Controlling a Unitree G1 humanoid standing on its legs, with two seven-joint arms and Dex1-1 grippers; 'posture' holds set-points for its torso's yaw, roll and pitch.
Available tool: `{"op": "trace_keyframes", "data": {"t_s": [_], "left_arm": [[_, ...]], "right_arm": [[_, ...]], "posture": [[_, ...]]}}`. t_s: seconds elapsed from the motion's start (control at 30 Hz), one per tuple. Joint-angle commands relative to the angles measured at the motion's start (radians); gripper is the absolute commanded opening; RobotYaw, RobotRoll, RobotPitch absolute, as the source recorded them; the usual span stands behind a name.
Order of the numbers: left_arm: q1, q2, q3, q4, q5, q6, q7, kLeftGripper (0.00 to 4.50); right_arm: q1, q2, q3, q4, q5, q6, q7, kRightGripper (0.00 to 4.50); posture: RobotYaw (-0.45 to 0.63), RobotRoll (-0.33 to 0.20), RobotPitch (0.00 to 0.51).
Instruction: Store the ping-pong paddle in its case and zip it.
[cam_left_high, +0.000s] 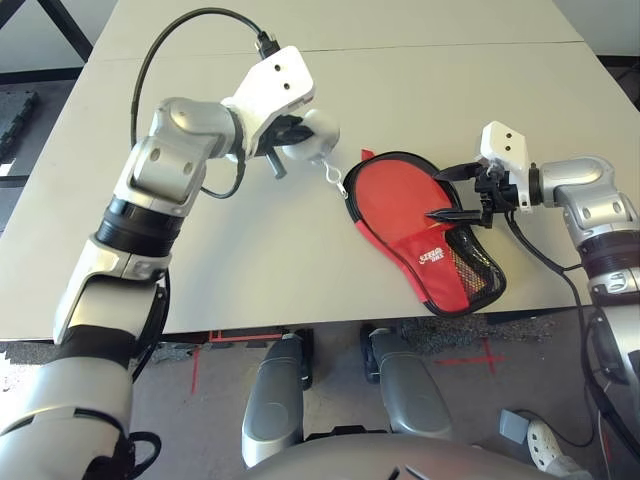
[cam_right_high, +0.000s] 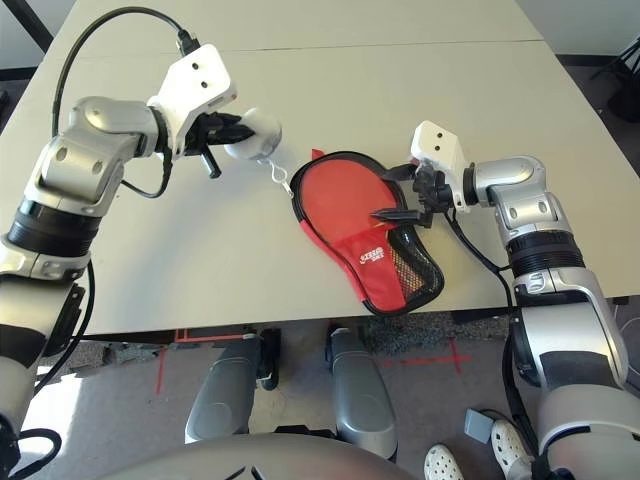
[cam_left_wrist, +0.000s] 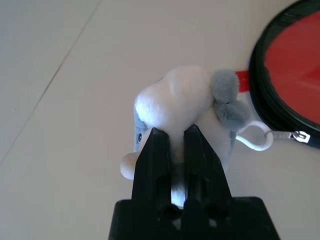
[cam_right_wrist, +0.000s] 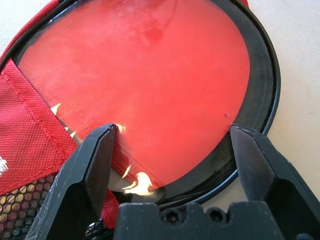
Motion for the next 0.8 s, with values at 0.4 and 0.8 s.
{"op": "trace_keyframes", "data": {"t_s": [0.4,0.8], "left_arm": [[-0.272,-0.280,0.125,0.705,0.079,-0.538,0.471,0.05],[-0.375,-0.463,0.161,0.904,0.089,-0.669,0.533,0.05]], "right_arm": [[0.121,-0.004,0.075,-0.022,-0.058,0.050,-0.012,4.50],[0.163,-0.015,0.065,-0.078,-0.053,0.083,-0.033,4.50]], "posture": [[-0.02,0.000,0.269],[-0.06,0.000,0.270]]}}
